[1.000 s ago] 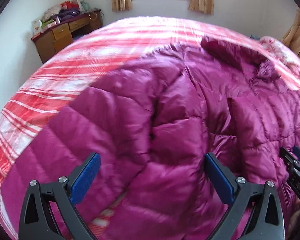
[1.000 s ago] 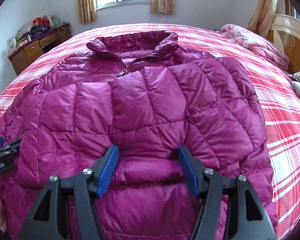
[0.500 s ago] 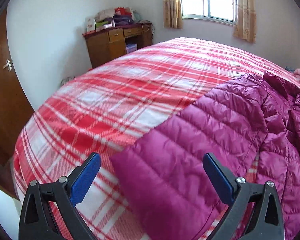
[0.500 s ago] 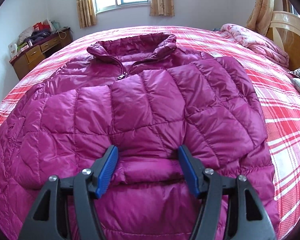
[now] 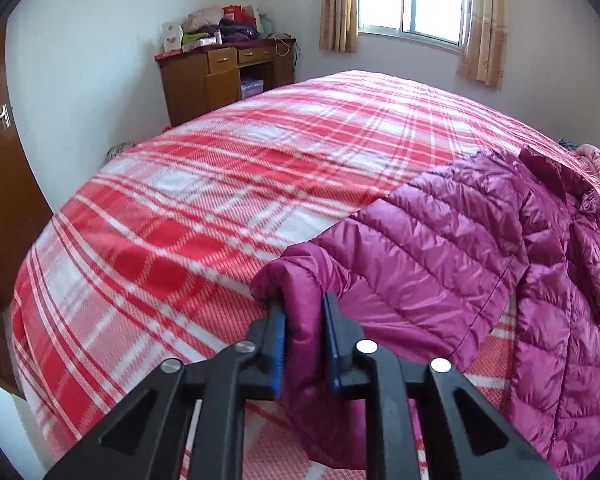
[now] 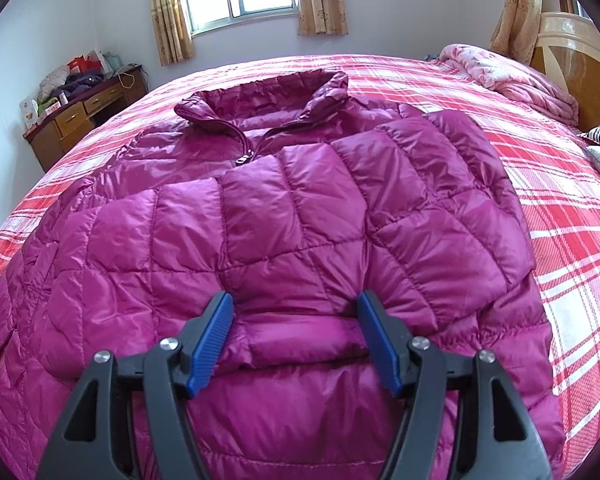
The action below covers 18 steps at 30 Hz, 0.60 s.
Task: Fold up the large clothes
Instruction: 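Grasp the other sleeve cuff with the left tool, then carry the sleeve with the left tool across the jacket toward the right tool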
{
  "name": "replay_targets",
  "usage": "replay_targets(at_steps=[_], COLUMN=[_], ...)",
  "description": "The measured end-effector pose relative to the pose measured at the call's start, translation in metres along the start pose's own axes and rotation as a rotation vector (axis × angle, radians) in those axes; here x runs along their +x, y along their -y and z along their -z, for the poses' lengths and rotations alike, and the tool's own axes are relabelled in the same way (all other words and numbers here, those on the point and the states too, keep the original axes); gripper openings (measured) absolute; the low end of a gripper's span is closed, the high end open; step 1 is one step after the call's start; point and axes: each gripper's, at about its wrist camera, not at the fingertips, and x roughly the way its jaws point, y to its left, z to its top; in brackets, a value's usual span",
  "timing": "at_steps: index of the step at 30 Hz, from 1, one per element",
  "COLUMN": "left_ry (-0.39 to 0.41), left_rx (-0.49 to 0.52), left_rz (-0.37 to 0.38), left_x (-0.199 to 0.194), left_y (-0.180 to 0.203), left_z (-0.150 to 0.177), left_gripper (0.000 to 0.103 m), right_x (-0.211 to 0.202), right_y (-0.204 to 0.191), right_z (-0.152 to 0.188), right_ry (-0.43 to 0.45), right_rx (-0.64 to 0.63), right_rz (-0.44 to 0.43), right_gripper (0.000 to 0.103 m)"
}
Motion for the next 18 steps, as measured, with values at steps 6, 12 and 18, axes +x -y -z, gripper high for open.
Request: replay_targets(at_steps=[6, 12, 18], left_ry=[0.075, 0.181, 0.293], left_rx=[0.018, 0.101, 0.162], left_rz=[-0.025, -0.075, -0.033], left_x=[-0.014, -0.038, -0.073], left_y=[-0.005, 0.009, 0.031], left_z=[-0.035, -0.070, -0.096], left_gripper=[0.012, 0.011, 0.010], right_x=[-0.001, -0.002, -0.002], right_y=[0.001, 0.003, 0.003], right_z=[0.000, 0.000, 0.001], right_ry=[0.006, 0.010, 0.011], right_rx=[0.009, 0.017, 0.015], right_rz=[-0.007, -0.016, -0.016], right_gripper=[0.068, 0.069, 0.069])
